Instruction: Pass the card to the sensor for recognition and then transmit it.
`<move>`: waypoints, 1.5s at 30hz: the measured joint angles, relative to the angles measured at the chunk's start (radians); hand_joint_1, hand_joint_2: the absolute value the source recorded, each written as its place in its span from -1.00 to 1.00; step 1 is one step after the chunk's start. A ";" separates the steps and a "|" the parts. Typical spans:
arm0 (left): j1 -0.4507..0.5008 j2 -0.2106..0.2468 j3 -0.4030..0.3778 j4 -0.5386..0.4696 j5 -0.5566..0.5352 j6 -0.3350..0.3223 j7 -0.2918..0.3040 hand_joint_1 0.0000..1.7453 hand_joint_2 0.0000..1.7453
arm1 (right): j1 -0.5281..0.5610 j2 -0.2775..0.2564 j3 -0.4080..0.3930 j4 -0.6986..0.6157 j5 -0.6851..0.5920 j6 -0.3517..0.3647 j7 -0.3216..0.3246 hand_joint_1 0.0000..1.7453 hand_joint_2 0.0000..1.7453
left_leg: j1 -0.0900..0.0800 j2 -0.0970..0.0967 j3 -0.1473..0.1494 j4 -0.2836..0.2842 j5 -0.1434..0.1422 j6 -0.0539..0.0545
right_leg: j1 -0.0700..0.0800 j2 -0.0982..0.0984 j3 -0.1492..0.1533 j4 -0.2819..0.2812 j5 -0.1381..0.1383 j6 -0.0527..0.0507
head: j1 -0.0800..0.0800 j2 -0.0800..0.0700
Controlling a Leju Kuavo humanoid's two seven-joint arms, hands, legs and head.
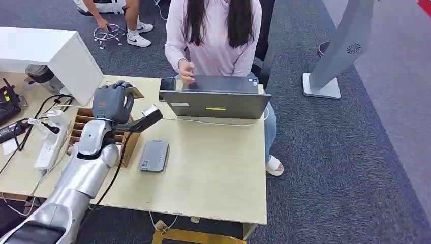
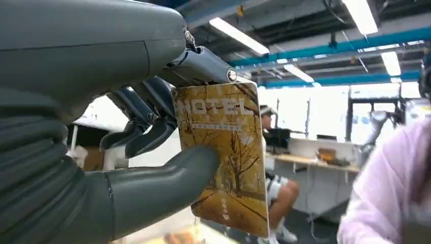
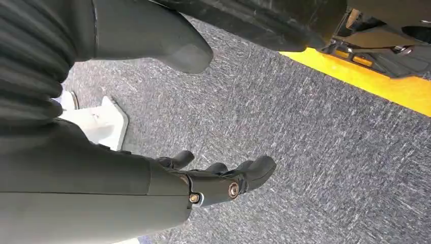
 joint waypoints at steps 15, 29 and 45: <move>-0.172 -0.051 0.000 0.166 -0.026 -0.002 0.022 -1.00 1.00 | -0.007 0.000 0.000 0.000 0.011 -0.002 0.017 -1.00 1.00 | 0.000 0.000 0.000 0.000 0.000 0.000 | 0.000 0.000 0.000 0.000 0.000 0.000 | 0.000 0.000; -0.032 -0.097 0.000 0.044 0.082 -0.006 -0.023 -1.00 1.00 | -0.008 0.000 -0.015 0.000 0.014 -0.003 0.024 -1.00 1.00 | 0.000 0.000 0.000 0.000 -0.001 0.000 | 0.000 0.001 0.000 0.000 0.000 0.000 | 0.000 0.000; 0.521 -0.058 0.012 -0.493 0.132 0.025 -0.076 -1.00 1.00 | 0.002 0.004 -0.078 0.000 -0.025 -0.024 0.029 -1.00 1.00 | 0.000 0.001 -0.001 0.000 -0.004 0.001 | 0.000 0.001 -0.001 0.000 -0.004 0.002 | 0.000 0.000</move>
